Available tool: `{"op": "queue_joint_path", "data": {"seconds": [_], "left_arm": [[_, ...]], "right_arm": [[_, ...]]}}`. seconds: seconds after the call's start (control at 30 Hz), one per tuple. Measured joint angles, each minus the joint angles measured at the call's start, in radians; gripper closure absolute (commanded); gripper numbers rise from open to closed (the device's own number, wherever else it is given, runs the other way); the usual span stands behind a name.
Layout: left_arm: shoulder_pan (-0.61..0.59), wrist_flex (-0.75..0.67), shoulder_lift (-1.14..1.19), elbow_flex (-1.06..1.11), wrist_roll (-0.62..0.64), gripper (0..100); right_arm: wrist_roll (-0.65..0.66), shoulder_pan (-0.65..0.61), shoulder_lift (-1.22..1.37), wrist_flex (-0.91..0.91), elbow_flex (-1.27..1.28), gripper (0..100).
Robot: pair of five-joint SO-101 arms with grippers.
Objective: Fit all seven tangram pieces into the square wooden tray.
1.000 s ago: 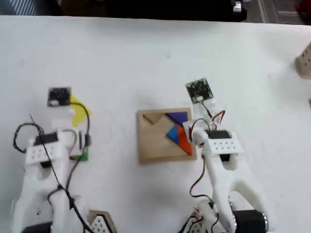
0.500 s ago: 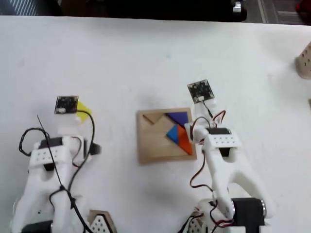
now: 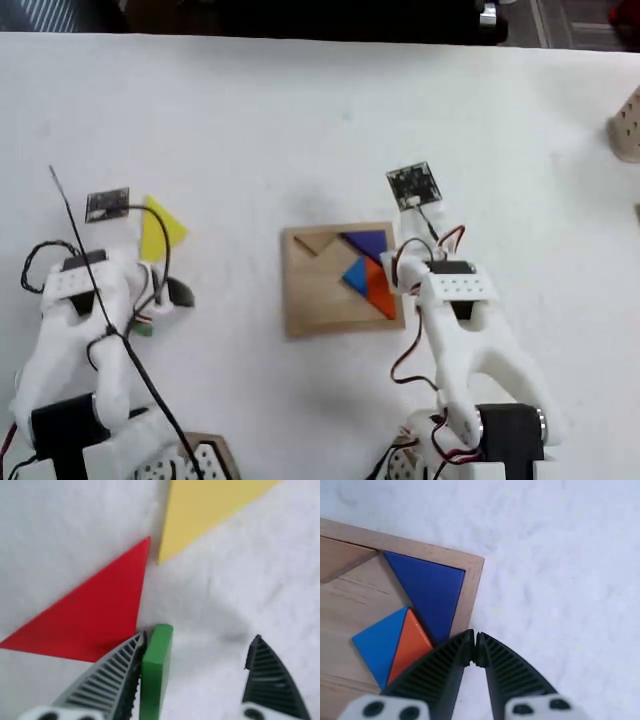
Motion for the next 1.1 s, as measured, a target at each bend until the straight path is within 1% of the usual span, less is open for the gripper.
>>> {"op": "queue_joint_path", "data": {"seconds": [0.2,0.27,0.37,0.43,0.53,1.03,1.1], "left_arm": [[0.000,0.000,-0.014,0.017,-0.002,69],[0.002,0.000,-0.014,0.018,-0.026,74],[0.043,0.000,-0.014,0.018,-0.068,86],[0.072,0.000,-0.014,0.018,-0.075,92],[0.109,0.000,-0.014,0.018,-0.080,97],[0.124,-0.006,-0.014,0.028,-0.080,98],[0.141,-0.006,-0.014,0.028,-0.080,98]], "right_arm": [[0.000,0.000,0.000,0.000,0.000,98.1],[0.000,-0.002,0.000,0.000,0.000,98.1],[0.000,0.000,0.000,0.000,0.000,98.1],[0.000,0.000,0.000,0.000,0.000,98.1],[0.000,-0.002,0.000,0.000,0.000,98.1],[0.000,0.000,0.000,0.002,0.000,98.1],[0.000,0.005,0.000,0.003,0.000,98.1]]}}
